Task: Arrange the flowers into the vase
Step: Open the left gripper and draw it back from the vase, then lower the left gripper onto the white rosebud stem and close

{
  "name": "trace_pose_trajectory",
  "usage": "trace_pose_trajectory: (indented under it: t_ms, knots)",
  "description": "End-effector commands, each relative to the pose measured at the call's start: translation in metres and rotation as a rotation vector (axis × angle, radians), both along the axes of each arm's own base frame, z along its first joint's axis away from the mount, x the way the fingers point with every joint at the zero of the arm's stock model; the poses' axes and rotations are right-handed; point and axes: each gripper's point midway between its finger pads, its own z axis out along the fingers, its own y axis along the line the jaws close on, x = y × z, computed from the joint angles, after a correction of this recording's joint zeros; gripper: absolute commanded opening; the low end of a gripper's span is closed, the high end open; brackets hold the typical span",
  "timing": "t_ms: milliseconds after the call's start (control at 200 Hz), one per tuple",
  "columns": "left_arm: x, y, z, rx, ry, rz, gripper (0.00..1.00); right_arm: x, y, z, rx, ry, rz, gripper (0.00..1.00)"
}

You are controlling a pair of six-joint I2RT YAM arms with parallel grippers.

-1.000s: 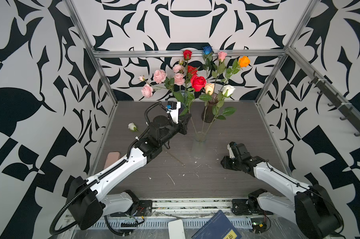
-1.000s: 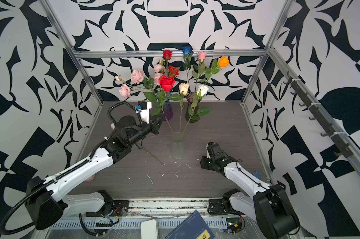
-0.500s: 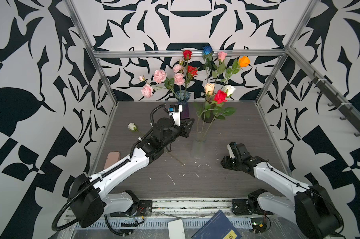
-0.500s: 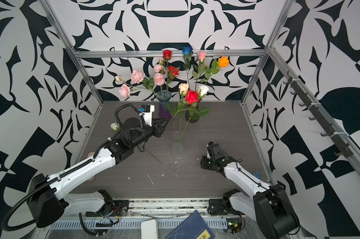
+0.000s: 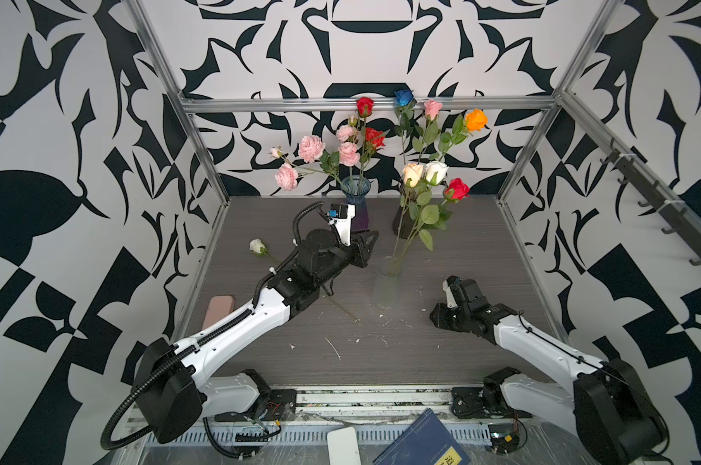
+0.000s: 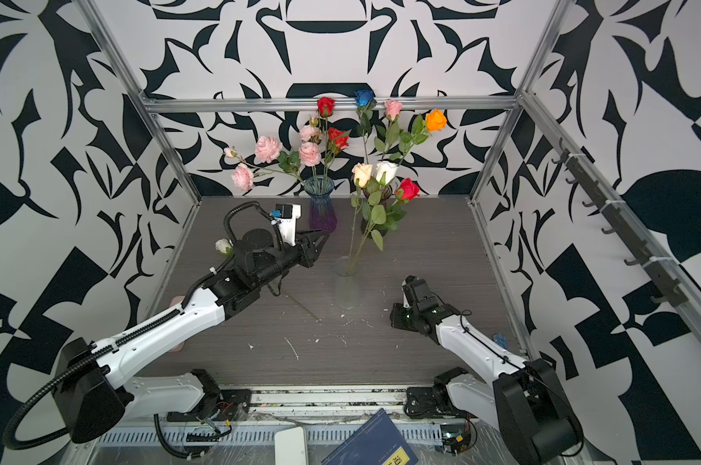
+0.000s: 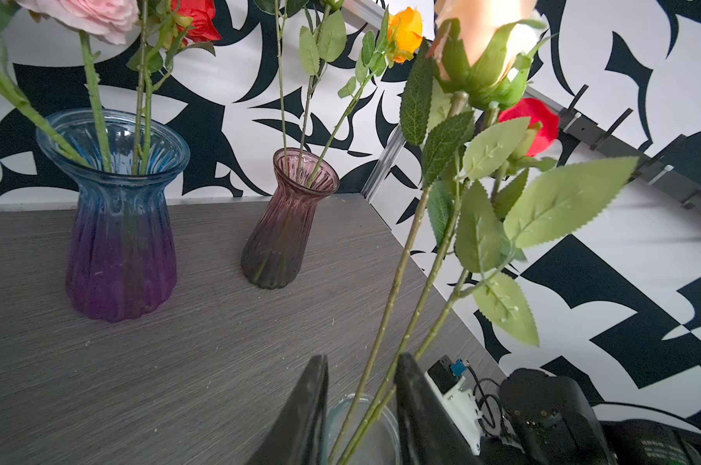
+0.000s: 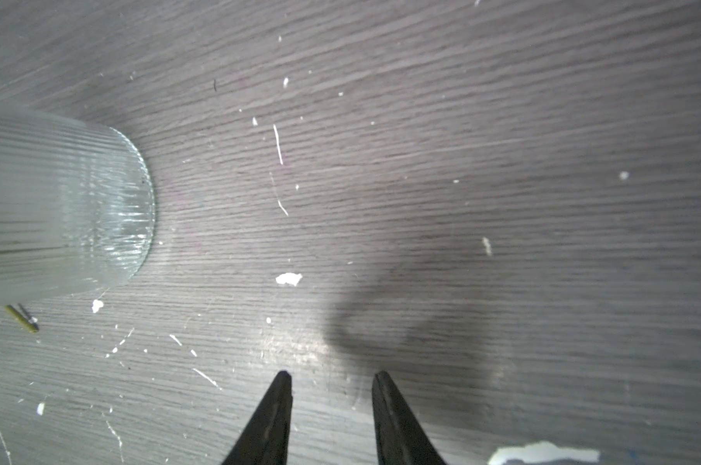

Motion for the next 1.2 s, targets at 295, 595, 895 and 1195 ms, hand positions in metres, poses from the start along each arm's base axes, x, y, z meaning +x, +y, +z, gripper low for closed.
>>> trace_pose_trajectory:
  t_ms: [295,595,895,1195]
  knots:
    - [-0.007,0.048,-0.048,0.09,0.178,0.168,0.41,0.001,-0.001,0.005,-0.005,-0.018,-0.007,0.38]
    - [-0.007,0.154,-0.196,0.055,0.851,0.516,0.39,0.0,0.0,0.004,-0.002,-0.016,-0.003,0.38]
    - [-0.003,0.193,-0.252,0.097,1.034,0.69,0.44,0.001,0.0,0.005,-0.002,-0.016,-0.003,0.38]
    - [0.027,0.255,-0.273,0.322,1.2,0.924,0.33,0.001,0.0,0.004,-0.003,-0.014,-0.003,0.38]
